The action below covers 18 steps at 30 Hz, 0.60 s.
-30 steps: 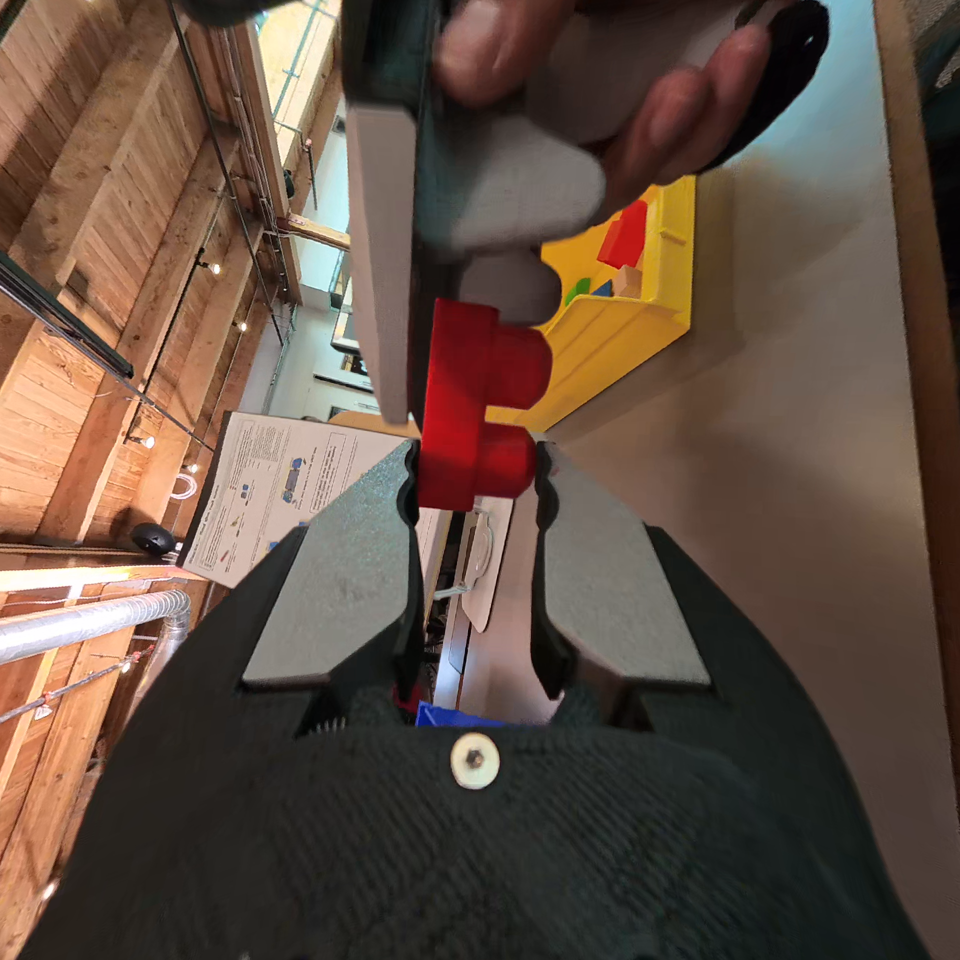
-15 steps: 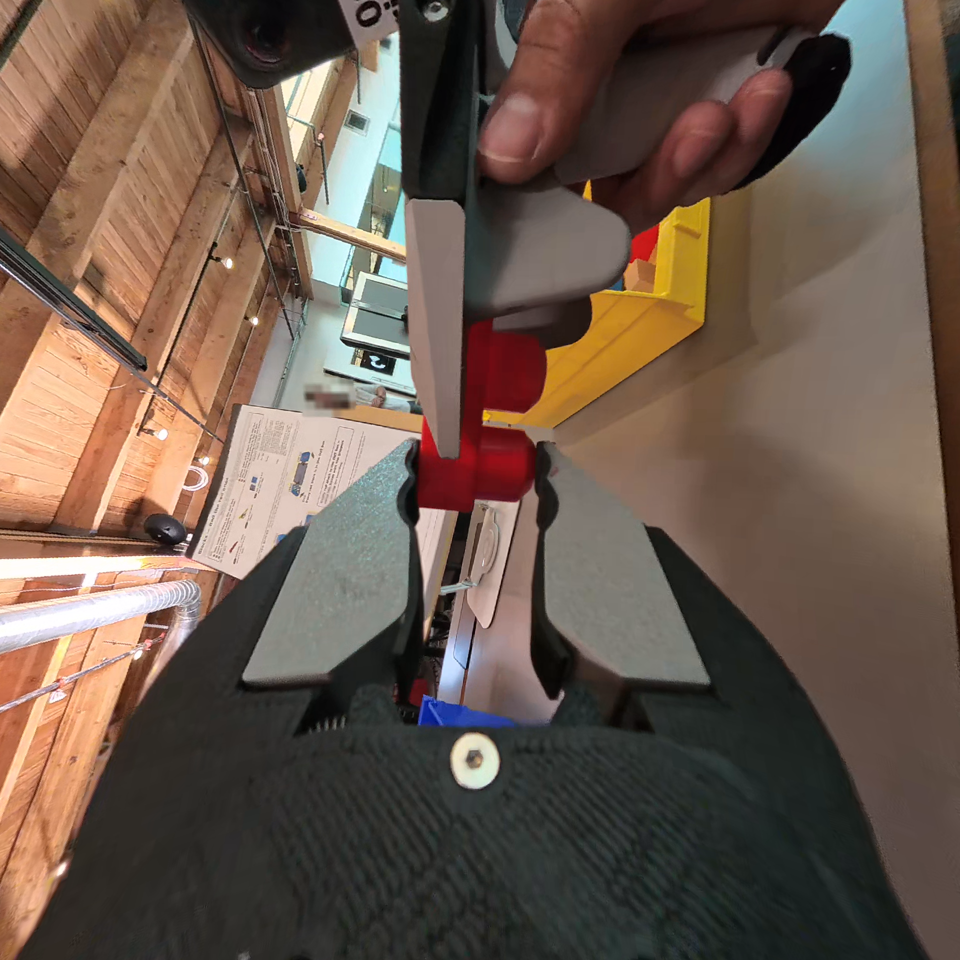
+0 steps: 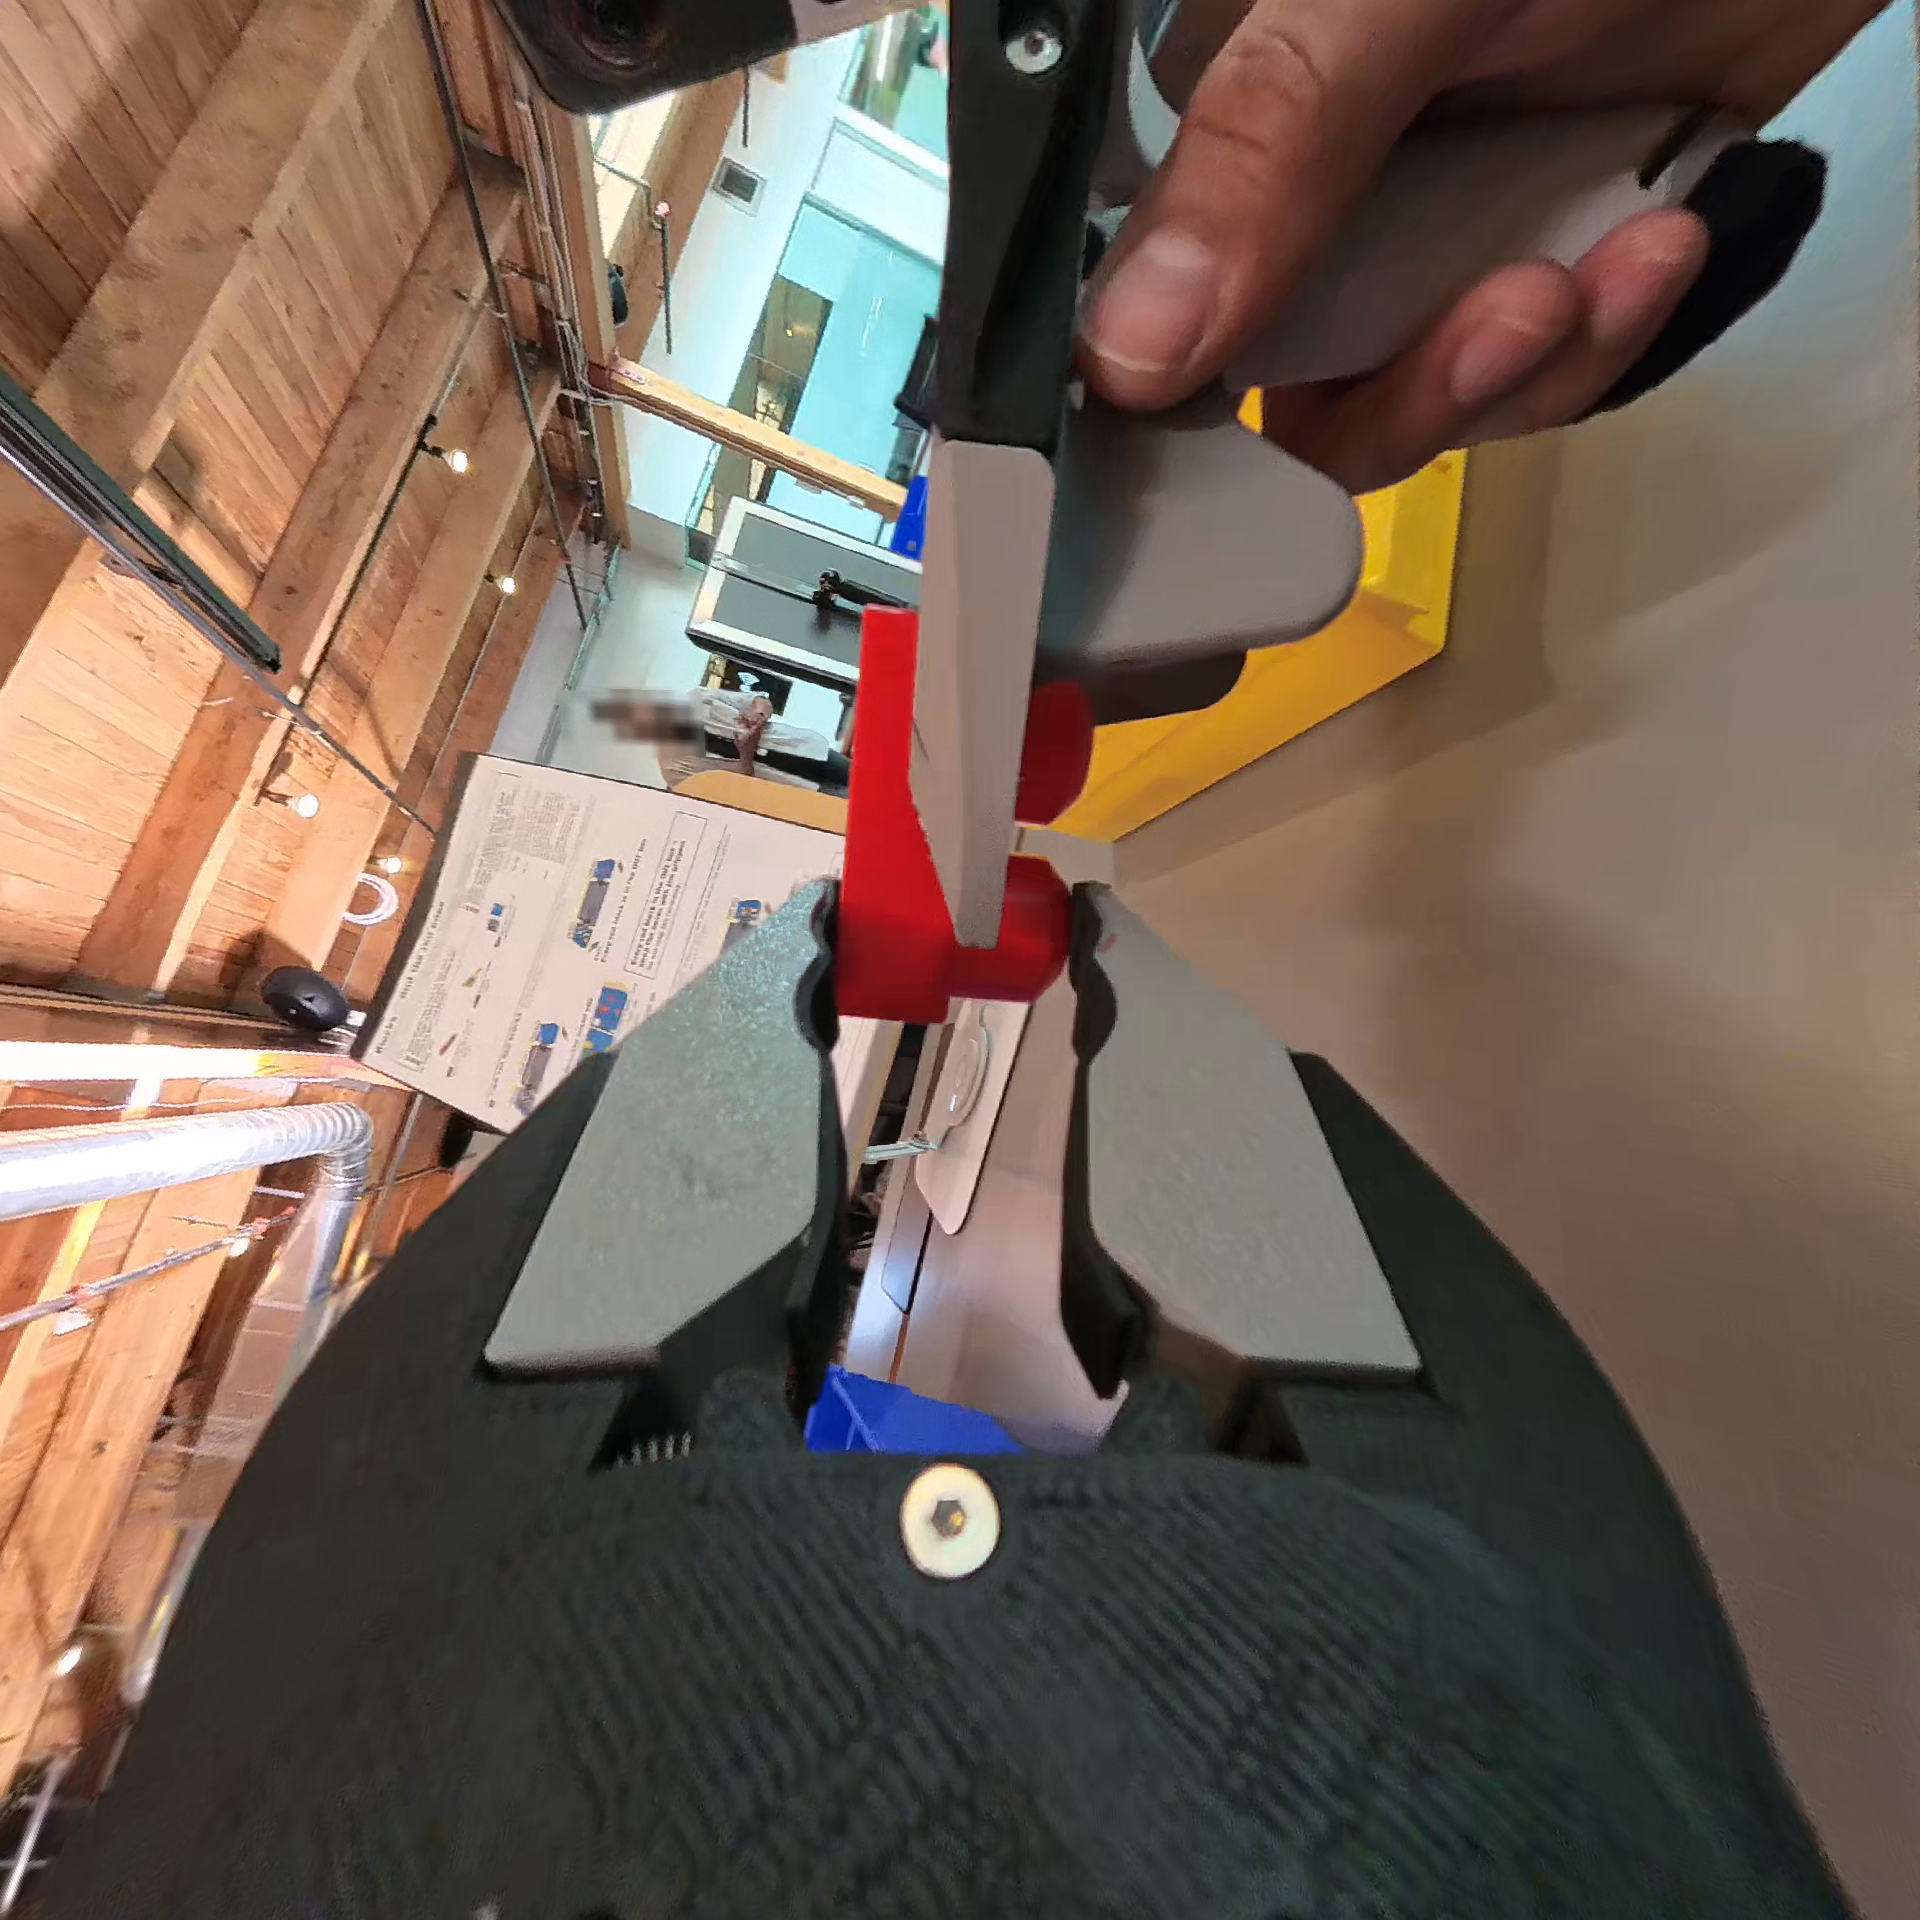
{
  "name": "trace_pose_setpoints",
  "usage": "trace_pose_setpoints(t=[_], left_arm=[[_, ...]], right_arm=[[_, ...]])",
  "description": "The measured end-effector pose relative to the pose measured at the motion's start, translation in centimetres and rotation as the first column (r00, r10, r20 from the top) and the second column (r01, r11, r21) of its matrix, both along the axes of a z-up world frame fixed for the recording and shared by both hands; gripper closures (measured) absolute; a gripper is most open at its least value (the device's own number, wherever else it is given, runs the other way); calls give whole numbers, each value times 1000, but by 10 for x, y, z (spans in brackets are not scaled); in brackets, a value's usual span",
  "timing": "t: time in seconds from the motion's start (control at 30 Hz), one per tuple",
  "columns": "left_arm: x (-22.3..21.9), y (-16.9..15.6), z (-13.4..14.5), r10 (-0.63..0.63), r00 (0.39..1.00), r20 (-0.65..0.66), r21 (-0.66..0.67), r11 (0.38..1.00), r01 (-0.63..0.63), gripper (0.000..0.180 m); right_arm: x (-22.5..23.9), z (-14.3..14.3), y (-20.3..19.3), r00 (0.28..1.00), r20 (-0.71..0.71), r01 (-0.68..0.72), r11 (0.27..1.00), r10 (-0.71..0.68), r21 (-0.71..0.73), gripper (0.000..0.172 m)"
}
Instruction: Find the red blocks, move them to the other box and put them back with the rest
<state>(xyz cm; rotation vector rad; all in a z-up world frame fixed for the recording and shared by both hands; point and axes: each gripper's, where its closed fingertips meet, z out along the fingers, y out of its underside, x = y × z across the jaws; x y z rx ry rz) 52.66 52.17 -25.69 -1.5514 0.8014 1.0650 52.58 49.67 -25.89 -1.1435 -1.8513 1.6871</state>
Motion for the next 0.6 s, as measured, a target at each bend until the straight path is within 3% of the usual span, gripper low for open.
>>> trace_pose_setpoints(t=[0.23, 0.4, 0.6], left_arm=[[0, 0, -6, 4, 999, 32, -34, 999, -3, 141], [1, -2, -9, -16, 1000, 21, -50, 999, 17, 140], [-11, -6, -8, 4, 988, 157, -61, 998, 6, 141]], right_arm=[[-6, 1, 4, 995, -69, 70, 995, -66, 67, 134], [-6, -3, 2, 998, -57, 46, 995, -41, 86, 135], [-6, 0, 18, 996, -59, 77, 992, -72, 98, 135]])
